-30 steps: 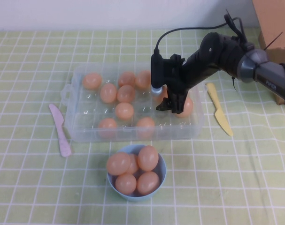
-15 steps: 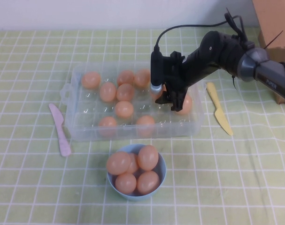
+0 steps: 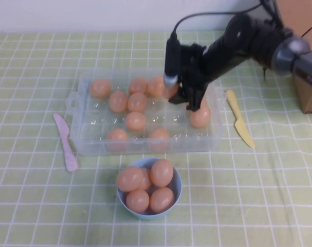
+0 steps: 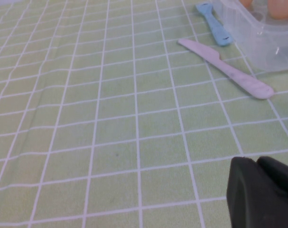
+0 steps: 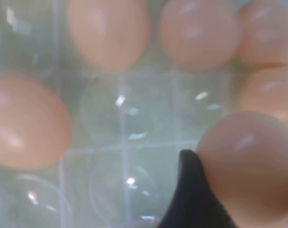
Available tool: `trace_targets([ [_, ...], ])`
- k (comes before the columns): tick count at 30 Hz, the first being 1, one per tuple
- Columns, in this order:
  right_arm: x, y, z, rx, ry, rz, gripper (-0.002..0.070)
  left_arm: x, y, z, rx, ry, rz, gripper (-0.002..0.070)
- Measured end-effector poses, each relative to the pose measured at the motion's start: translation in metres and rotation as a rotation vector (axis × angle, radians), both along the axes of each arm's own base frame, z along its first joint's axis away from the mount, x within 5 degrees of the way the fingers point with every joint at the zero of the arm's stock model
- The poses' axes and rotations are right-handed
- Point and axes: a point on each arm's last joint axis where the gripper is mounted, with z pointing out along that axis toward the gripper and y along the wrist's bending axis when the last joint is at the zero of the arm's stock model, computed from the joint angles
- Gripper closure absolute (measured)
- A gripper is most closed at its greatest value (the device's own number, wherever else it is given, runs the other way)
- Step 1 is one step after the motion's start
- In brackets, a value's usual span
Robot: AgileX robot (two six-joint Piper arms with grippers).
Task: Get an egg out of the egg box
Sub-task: Pick up the egg from the plastic box, then place the egg in the bowl
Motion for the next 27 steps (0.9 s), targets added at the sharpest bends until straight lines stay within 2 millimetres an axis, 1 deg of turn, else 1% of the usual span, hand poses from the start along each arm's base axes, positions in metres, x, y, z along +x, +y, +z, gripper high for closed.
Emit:
trace_targets([
  [2, -0.005, -0.002, 0.022, 0.039, 0.005, -0.048, 0.0293, 0.000, 0.000, 0.000, 0.000, 0.000, 0.000, 0.0680],
  [3, -0.007, -0.003, 0.028, 0.050, 0.009, -0.065, 0.0293, 0.000, 0.000, 0.000, 0.000, 0.000, 0.000, 0.0679],
  [4, -0.013, -0.005, 0.044, 0.075, 0.023, -0.099, 0.0293, 0.000, 0.000, 0.000, 0.000, 0.000, 0.000, 0.0679],
  [5, -0.018, -0.005, 0.052, 0.086, 0.043, -0.121, 0.0293, 0.000, 0.000, 0.000, 0.000, 0.000, 0.000, 0.0679],
  [8, -0.041, -0.002, 0.081, 0.131, 0.141, -0.205, 0.0294, 0.000, 0.000, 0.000, 0.000, 0.000, 0.000, 0.0679],
  [12, -0.079, 0.009, 0.102, 0.171, 0.301, -0.317, 0.0295, 0.000, 0.000, 0.000, 0.000, 0.000, 0.000, 0.0679],
  [15, -0.110, 0.014, 0.109, 0.178, 0.383, -0.361, 0.0295, 0.000, 0.000, 0.000, 0.000, 0.000, 0.000, 0.0679],
  [21, -0.171, 0.014, 0.100, 0.134, 0.535, -0.424, 0.0295, 0.000, 0.000, 0.000, 0.000, 0.000, 0.000, 0.0679],
  [22, -0.177, 0.013, 0.101, 0.132, 0.543, -0.429, 0.0295, 0.000, 0.000, 0.000, 0.000, 0.000, 0.000, 0.0679],
  [24, -0.191, 0.012, 0.096, 0.116, 0.583, -0.459, 0.0295, 0.000, 0.000, 0.000, 0.000, 0.000, 0.000, 0.0679],
  [27, -0.200, 0.012, 0.091, 0.096, 0.637, -0.527, 0.0295, 0.000, 0.000, 0.000, 0.000, 0.000, 0.000, 0.0679],
])
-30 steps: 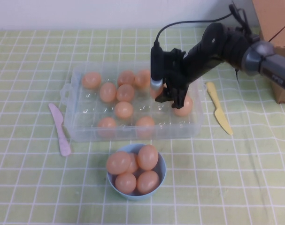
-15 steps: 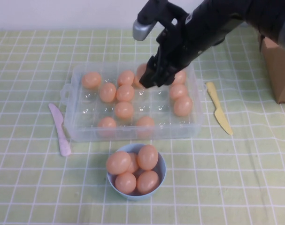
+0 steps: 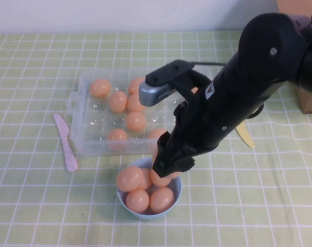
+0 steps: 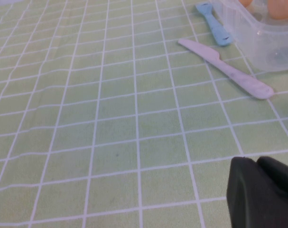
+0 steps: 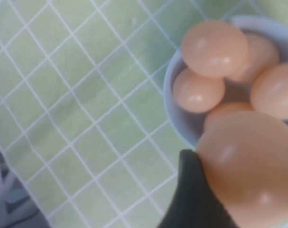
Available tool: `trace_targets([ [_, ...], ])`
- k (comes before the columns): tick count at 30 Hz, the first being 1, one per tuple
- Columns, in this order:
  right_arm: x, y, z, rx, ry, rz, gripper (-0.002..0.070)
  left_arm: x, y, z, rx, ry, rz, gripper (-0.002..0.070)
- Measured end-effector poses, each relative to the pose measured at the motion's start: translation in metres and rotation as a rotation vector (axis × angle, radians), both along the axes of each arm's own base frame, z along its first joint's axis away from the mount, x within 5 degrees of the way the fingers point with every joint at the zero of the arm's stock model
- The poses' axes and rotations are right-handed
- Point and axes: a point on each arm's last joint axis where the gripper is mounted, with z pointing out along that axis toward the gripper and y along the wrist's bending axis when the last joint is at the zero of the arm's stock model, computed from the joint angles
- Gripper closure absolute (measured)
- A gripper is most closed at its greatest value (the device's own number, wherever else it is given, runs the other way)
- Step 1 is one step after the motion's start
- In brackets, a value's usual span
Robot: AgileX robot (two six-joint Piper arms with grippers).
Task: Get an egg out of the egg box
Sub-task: Place the egg in the bowl
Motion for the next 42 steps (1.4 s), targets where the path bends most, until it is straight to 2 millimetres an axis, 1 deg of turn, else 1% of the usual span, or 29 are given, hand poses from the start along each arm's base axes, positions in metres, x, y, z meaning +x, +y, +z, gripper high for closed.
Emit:
trace_targets([
  [2, -0.004, 0.002, -0.003, -0.011, 0.038, -0.055, 0.0295, 0.000, 0.000, 0.000, 0.000, 0.000, 0.000, 0.0679],
  [6, -0.008, 0.011, -0.009, -0.026, 0.085, -0.106, 0.0295, 0.000, 0.000, 0.000, 0.000, 0.000, 0.000, 0.0679],
  [13, -0.012, 0.031, -0.034, -0.084, 0.124, -0.095, 0.0295, 0.000, 0.000, 0.000, 0.000, 0.000, 0.000, 0.0679],
  [17, -0.007, 0.036, -0.049, -0.130, 0.108, -0.092, 0.0295, 0.000, 0.000, 0.000, 0.000, 0.000, 0.000, 0.0679],
  [24, 0.004, 0.041, -0.067, -0.158, 0.066, -0.097, 0.0295, 0.000, 0.000, 0.000, 0.000, 0.000, 0.000, 0.0679],
  [29, 0.007, 0.043, -0.073, -0.158, 0.060, -0.102, 0.0295, 0.000, 0.000, 0.000, 0.000, 0.000, 0.000, 0.0679],
  [38, 0.011, 0.046, -0.077, -0.142, 0.043, -0.111, 0.0295, 0.000, 0.000, 0.000, 0.000, 0.000, 0.000, 0.0679],
  [42, 0.012, 0.047, -0.076, -0.132, 0.034, -0.114, 0.0277, 0.000, 0.000, 0.000, 0.000, 0.000, 0.000, 0.0679],
])
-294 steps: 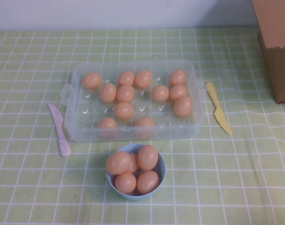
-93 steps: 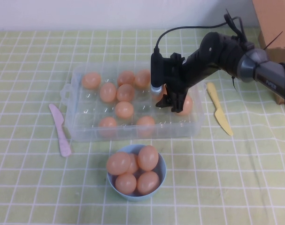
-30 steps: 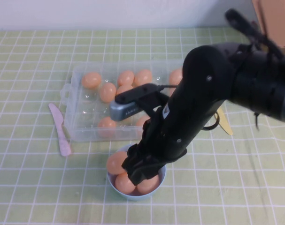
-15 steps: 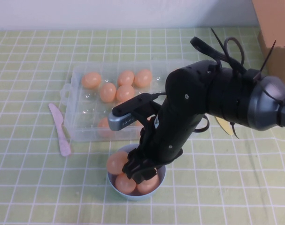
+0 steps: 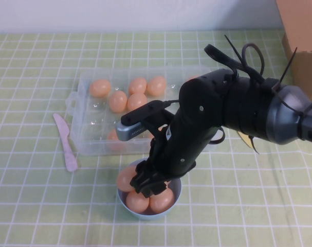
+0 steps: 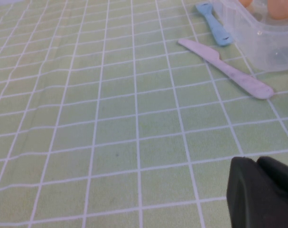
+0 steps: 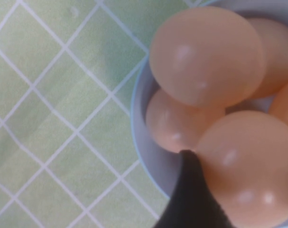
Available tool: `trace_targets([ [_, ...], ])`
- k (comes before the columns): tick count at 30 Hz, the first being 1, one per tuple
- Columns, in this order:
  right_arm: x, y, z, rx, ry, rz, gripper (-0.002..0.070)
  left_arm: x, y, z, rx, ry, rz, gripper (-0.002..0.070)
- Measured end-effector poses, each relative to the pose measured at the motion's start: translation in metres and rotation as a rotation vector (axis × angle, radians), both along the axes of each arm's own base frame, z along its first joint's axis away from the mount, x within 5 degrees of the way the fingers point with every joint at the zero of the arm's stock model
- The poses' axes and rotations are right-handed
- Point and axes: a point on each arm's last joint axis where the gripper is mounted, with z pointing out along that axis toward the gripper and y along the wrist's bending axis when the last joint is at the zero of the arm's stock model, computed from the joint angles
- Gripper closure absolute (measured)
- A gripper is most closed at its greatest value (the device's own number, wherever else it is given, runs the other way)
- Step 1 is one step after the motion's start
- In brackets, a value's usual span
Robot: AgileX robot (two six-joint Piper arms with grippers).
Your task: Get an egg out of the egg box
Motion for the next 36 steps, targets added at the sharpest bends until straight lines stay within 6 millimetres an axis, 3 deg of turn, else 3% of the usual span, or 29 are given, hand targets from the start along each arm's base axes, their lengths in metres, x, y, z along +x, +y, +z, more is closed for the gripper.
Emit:
trace_targets([
  [16, -0.001, -0.001, 0.002, -0.001, -0.003, 0.002, 0.0202, 0.000, 0.000, 0.000, 0.000, 0.000, 0.000, 0.0679],
  [25, -0.024, -0.026, 0.057, 0.016, -0.028, 0.006, 0.0211, 0.000, 0.000, 0.000, 0.000, 0.000, 0.000, 0.0680],
  [28, -0.038, -0.042, 0.076, 0.012, -0.019, -0.024, 0.0282, 0.000, 0.000, 0.000, 0.000, 0.000, 0.000, 0.0680],
  [36, -0.094, -0.100, 0.098, 0.041, -0.035, -0.037, 0.0630, 0.000, 0.000, 0.000, 0.000, 0.000, 0.000, 0.0679],
])
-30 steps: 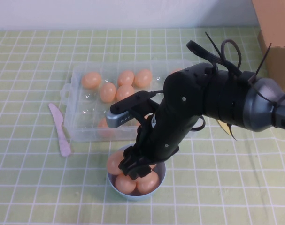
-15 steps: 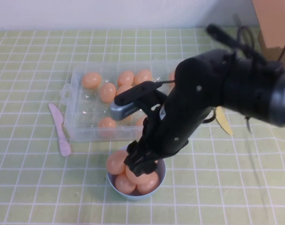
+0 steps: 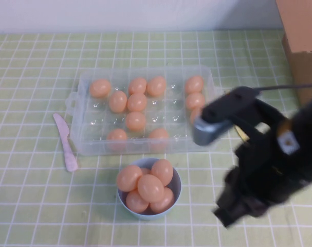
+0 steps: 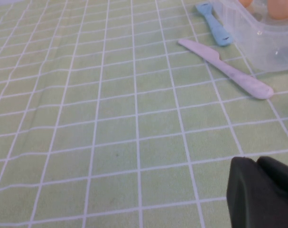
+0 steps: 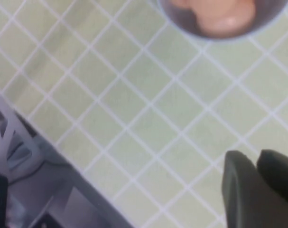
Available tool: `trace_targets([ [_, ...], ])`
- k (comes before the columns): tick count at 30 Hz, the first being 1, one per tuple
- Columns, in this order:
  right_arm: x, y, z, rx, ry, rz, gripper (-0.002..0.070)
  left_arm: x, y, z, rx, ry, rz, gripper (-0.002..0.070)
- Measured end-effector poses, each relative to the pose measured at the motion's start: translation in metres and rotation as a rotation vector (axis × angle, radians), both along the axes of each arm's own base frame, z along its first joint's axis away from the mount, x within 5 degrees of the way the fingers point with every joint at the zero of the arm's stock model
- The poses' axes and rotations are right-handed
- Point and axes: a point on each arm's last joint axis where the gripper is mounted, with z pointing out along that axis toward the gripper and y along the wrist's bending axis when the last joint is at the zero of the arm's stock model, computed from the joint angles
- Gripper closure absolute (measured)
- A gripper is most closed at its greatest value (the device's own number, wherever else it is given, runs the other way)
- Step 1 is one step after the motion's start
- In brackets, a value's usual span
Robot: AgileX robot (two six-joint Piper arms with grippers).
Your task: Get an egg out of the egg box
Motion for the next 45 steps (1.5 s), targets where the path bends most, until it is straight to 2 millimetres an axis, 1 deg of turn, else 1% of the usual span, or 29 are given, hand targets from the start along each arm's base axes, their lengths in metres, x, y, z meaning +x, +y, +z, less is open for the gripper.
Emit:
trace_targets([
  [3, -0.018, -0.019, 0.000, -0.006, 0.006, 0.005, 0.0675, 0.000, 0.000, 0.000, 0.000, 0.000, 0.000, 0.0679],
  [7, -0.039, -0.041, 0.000, -0.014, -0.004, 0.019, 0.0687, 0.000, 0.000, 0.000, 0.000, 0.000, 0.000, 0.0679],
  [12, -0.062, -0.066, -0.009, -0.026, -0.016, 0.046, 0.0690, 0.000, 0.000, 0.000, 0.000, 0.000, 0.000, 0.0679],
  [18, -0.073, -0.080, 0.000, 0.005, -0.072, 0.053, 0.0692, 0.000, 0.000, 0.000, 0.000, 0.000, 0.000, 0.0679],
  [21, -0.076, -0.085, -0.003, -0.009, -0.092, 0.053, 0.0692, 0.000, 0.000, 0.000, 0.000, 0.000, 0.000, 0.0679],
  [26, -0.071, -0.087, -0.024, 0.005, -0.173, 0.031, 0.0692, 0.000, 0.000, 0.000, 0.000, 0.000, 0.000, 0.0680],
  [29, -0.063, -0.092, -0.043, 0.075, -0.272, -0.038, 0.0692, 0.000, 0.000, 0.000, 0.000, 0.000, 0.000, 0.0680],
  [32, -0.053, -0.111, -0.066, 0.165, -0.415, -0.198, 0.0692, 0.000, 0.000, 0.000, 0.000, 0.000, 0.000, 0.0679],
  [35, -0.052, -0.139, -0.087, 0.232, -0.569, -0.398, 0.0692, 0.000, 0.000, 0.000, 0.000, 0.000, 0.000, 0.0680],
  [36, -0.056, -0.148, -0.091, 0.251, -0.618, -0.450, 0.0692, 0.000, 0.000, 0.000, 0.000, 0.000, 0.000, 0.0680],
  [37, -0.060, -0.158, -0.101, 0.253, -0.663, -0.520, 0.0692, 0.000, 0.000, 0.000, 0.000, 0.000, 0.000, 0.0680],
  [40, -0.074, -0.177, -0.115, 0.283, -0.811, -0.657, 0.0692, 0.000, 0.000, 0.000, 0.000, 0.000, 0.000, 0.0680],
  [42, -0.083, -0.184, -0.125, 0.293, -0.885, -0.715, 0.0692, 0.000, 0.000, 0.000, 0.000, 0.000, 0.000, 0.0680],
  [45, -0.094, -0.191, -0.135, 0.299, -0.978, -0.757, 0.0692, 0.000, 0.000, 0.000, 0.000, 0.000, 0.000, 0.0679],
])
